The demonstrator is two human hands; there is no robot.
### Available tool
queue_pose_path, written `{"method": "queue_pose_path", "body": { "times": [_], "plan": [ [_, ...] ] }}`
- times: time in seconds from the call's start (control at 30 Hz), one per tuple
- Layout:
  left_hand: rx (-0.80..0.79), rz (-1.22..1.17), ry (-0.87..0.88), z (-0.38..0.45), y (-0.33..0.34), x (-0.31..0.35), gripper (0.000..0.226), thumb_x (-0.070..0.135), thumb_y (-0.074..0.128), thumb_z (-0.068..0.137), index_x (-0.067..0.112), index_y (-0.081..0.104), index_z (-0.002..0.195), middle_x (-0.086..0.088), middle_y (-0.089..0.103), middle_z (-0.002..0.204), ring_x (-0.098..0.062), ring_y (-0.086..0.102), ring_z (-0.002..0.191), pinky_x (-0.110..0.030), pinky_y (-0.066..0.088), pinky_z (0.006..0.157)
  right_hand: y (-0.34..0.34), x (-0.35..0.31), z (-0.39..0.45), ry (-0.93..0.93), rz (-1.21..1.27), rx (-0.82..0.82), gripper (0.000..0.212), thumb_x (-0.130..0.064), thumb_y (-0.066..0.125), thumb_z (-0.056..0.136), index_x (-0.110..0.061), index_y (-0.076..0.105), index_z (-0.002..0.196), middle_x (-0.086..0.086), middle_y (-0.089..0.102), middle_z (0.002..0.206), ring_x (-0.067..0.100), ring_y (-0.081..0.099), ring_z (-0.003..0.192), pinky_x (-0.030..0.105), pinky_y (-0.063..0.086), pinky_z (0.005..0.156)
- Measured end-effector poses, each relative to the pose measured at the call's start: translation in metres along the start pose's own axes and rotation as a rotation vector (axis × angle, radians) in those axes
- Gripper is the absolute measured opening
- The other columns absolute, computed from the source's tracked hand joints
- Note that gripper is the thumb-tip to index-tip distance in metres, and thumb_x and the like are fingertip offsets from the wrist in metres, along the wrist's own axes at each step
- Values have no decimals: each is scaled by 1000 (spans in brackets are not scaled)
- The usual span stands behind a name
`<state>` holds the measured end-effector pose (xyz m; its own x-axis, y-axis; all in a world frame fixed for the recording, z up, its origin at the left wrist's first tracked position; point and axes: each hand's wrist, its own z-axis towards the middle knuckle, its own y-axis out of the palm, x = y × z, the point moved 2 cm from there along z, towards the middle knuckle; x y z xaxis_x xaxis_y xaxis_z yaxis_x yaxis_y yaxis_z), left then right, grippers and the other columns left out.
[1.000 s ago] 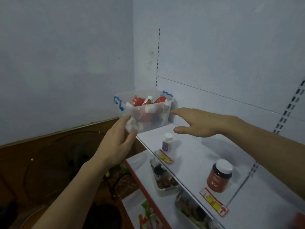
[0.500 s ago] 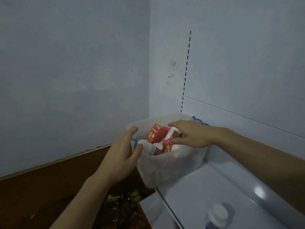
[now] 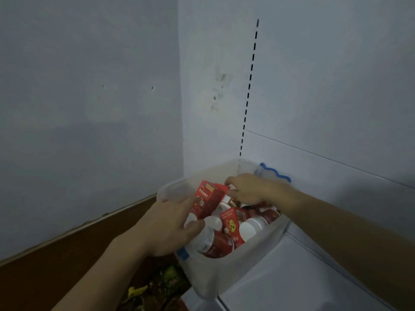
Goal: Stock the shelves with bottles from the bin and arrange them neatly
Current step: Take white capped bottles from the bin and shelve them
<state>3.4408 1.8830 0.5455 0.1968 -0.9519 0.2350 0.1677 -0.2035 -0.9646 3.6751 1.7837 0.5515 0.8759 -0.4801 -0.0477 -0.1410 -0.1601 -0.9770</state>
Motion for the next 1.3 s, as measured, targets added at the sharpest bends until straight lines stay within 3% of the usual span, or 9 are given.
{"method": "queue_pose_path", "body": {
  "times": [0.13,0.3,0.37,0.43,0.57,0.77,0.93,1.1,1.3],
  "plan": [
    [-80,-60,16,21,-6,1,57,61,49,94,33,44,143,9,59,136,-9,56,118,-33,48,102,-6,4,-4,24,147,62,47,-56,55,97,-21,55,130,4,61,129,22,57,113,37,48,94],
    [185,-148,17,42,-2,15,83,67,58,87,31,26,155,11,48,149,-10,51,128,-26,41,100,-28,-8,-41,-125,376,316,22,-58,62,92,-38,60,102,-13,61,106,6,60,94,30,52,80],
    [217,-239,50,44,0,16,86,66,65,82,33,27,152,16,54,140,0,58,114,-17,46,90,-37,-24,-53,-172,546,321,16,-53,64,93,-39,62,99,-12,64,102,7,65,89,29,54,74],
    [264,-373,68,42,-2,13,74,58,72,81,38,37,143,22,62,119,5,62,91,-11,50,74,-42,-42,-59,-220,695,320,14,-48,64,95,-35,64,101,-7,68,103,14,69,92,33,59,78],
    [479,-522,-7,34,0,2,45,49,70,85,35,52,123,18,64,94,-1,65,80,-27,58,68,-49,-61,-55,-161,957,426,34,-39,33,109,-19,61,113,6,68,105,20,70,90,33,62,81],
    [629,-684,-100,29,1,1,35,46,71,85,30,56,112,17,63,88,-2,64,81,-14,50,59,-21,-52,1,138,389,109,46,-50,50,100,-20,48,134,8,63,123,21,61,101,36,52,86],
    [655,-692,-126,28,6,0,34,46,70,85,32,55,112,17,63,89,1,64,83,-12,51,62,6,-67,21,198,138,137,47,-54,57,91,-18,33,111,11,60,109,27,57,96,46,53,85],
    [665,-699,-146,28,8,-1,49,63,62,80,29,55,115,12,65,93,-7,66,80,-22,55,65,6,-56,7,106,108,203,55,-60,67,83,-25,45,120,3,51,99,21,47,90,38,42,81],
    [692,-687,-126,25,8,-1,42,52,68,86,29,55,119,12,66,99,-4,67,84,-26,58,68,31,-56,42,-78,272,159,66,-73,62,62,-38,50,116,-9,64,103,14,62,91,43,57,83]
  ]
}}
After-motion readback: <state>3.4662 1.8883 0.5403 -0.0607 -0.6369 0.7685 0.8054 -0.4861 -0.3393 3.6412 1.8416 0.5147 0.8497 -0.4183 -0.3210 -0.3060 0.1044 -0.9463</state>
